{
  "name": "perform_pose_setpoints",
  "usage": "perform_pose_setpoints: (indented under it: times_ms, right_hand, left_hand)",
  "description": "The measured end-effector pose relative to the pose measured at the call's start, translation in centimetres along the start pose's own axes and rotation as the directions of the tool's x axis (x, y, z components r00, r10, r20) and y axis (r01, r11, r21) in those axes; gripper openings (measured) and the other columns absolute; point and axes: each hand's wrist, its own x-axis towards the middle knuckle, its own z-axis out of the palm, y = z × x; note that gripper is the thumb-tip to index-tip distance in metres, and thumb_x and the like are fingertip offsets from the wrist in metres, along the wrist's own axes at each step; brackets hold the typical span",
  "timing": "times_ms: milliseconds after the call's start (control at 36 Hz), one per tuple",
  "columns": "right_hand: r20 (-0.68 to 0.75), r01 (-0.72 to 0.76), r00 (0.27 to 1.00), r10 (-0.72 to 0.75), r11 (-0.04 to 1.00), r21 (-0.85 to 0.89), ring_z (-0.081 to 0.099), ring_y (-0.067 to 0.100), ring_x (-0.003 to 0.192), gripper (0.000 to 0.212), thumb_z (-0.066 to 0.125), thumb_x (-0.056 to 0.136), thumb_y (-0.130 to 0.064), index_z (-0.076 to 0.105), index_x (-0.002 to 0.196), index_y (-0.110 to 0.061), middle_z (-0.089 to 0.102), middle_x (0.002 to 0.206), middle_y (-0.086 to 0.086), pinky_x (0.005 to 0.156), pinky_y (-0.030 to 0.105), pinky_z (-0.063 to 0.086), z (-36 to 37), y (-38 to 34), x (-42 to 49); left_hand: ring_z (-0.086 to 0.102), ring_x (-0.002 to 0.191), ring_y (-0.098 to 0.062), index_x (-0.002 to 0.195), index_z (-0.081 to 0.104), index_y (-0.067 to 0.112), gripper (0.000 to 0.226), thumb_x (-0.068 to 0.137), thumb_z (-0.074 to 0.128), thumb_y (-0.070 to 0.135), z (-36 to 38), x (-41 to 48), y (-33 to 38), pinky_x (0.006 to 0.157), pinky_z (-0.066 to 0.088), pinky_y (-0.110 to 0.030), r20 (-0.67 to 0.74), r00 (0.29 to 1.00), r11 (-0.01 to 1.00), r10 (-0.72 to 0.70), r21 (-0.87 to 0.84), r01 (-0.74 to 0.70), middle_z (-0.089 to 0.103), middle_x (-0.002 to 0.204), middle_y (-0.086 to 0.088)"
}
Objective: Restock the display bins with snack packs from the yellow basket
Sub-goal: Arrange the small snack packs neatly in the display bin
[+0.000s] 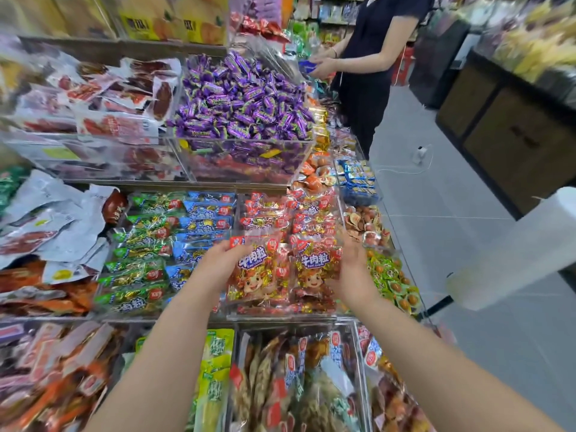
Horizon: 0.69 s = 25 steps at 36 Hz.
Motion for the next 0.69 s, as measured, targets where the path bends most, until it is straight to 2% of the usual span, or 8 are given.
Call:
perform_pose_setpoints:
  times_ms: [83,167,222,333,417,528,611,694]
  right_hand:
    - [0.065,0.074,0.997,-0.052,0.911,-0.406,-0.016,0.037,0.142,0.122,0.071,0.071,0.002,-0.017,0.138,-0.047,-0.036,0.145,-0.005,0.112,0.042,0.0,0.8,0.2,0.3]
    - [0.159,0.145,0.986,-0.054,0.756,-0.639,-0.05,0.035,0.123,0.116,0.07,0.077,-0.047,-0.021,0.146,-0.026,-0.059,0.129,0.011,0.099,0.048,-0.031,1.0,0.3,1.0]
    - [0.226,0.215,0.971,-0.078,0.7,-0.681,-0.043,0.033,0.13,0.114,0.062,0.076,-0.063,-0.014,0.149,-0.019,-0.048,0.141,0.014,0.1,0.048,-0.031,1.2,0.2,1.4]
    - [0.283,0.274,0.954,-0.099,0.67,-0.69,-0.009,0.028,0.145,0.101,0.062,0.08,-0.057,-0.001,0.149,-0.02,-0.001,0.158,0.008,0.105,0.046,-0.021,1.6,0.2,1.8]
    - [0.304,0.287,0.949,-0.087,0.64,-0.713,-0.014,0.027,0.145,0.095,0.055,0.089,-0.048,-0.015,0.148,-0.022,-0.006,0.158,0.008,0.104,0.047,-0.024,2.2,0.7,1.9]
    - [0.312,0.293,0.947,-0.073,0.59,-0.753,-0.038,0.028,0.132,0.097,0.049,0.094,-0.027,-0.039,0.134,-0.026,-0.026,0.154,0.009,0.103,0.05,-0.027,2.8,0.9,2.8]
    - [0.285,0.292,0.953,-0.106,0.571,-0.767,-0.04,0.03,0.13,0.096,0.042,0.087,-0.004,-0.035,0.138,-0.029,-0.033,0.151,0.011,0.105,0.049,-0.025,2.7,0.5,3.8]
    - [0.275,0.294,0.954,-0.122,0.566,-0.77,-0.033,0.033,0.137,0.093,0.04,0.087,-0.004,-0.032,0.141,-0.028,-0.033,0.151,0.012,0.108,0.049,-0.021,2.7,0.2,4.2]
  left_hand:
    - [0.053,0.122,-0.034,0.135,0.051,0.013,0.056,0.084,0.068,0.029,0.1,0.1,-0.5,0.105,0.041,-0.053,0.024,0.999,0.999,-0.044,-0.017,0.045,0.055,0.136,-0.014]
    - [0.065,0.095,-0.027,0.113,0.061,0.01,0.028,0.087,0.064,0.02,0.3,0.4,-0.9,0.095,0.049,-0.047,0.029,0.998,0.997,-0.057,-0.048,0.059,0.069,0.109,-0.013]
    - [0.066,0.091,-0.029,0.111,0.059,0.008,0.026,0.088,0.063,0.019,0.5,0.5,-0.9,0.098,0.048,-0.05,0.023,0.997,0.996,-0.068,-0.06,0.069,0.071,0.101,-0.013]
    - [0.066,0.097,-0.031,0.112,0.058,0.009,0.028,0.087,0.064,0.019,0.8,0.7,-1.0,0.098,0.048,-0.053,0.022,0.998,0.996,-0.059,-0.059,0.06,0.071,0.102,-0.013]
    - [0.065,0.096,-0.029,0.116,0.056,0.009,0.034,0.084,0.065,0.017,1.0,0.9,-1.3,0.092,0.052,-0.048,0.019,0.998,0.996,-0.058,-0.074,0.059,0.068,0.105,-0.014]
    - [0.065,0.085,-0.026,0.099,0.061,0.012,0.015,0.083,0.064,0.014,1.3,1.1,-1.7,0.079,0.054,-0.044,0.029,0.998,0.997,-0.06,-0.056,0.061,0.069,0.093,-0.011]
    - [0.066,0.086,-0.029,0.096,0.061,0.013,0.014,0.083,0.065,0.011,1.4,1.3,-1.9,0.089,0.054,-0.051,0.026,0.998,0.996,-0.058,-0.061,0.059,0.071,0.092,-0.011]
    - [0.067,0.082,-0.028,0.098,0.069,0.015,0.019,0.083,0.062,0.006,1.4,1.4,-2.1,0.085,0.056,-0.051,0.045,0.998,0.997,-0.047,-0.064,0.05,0.073,0.085,-0.009]
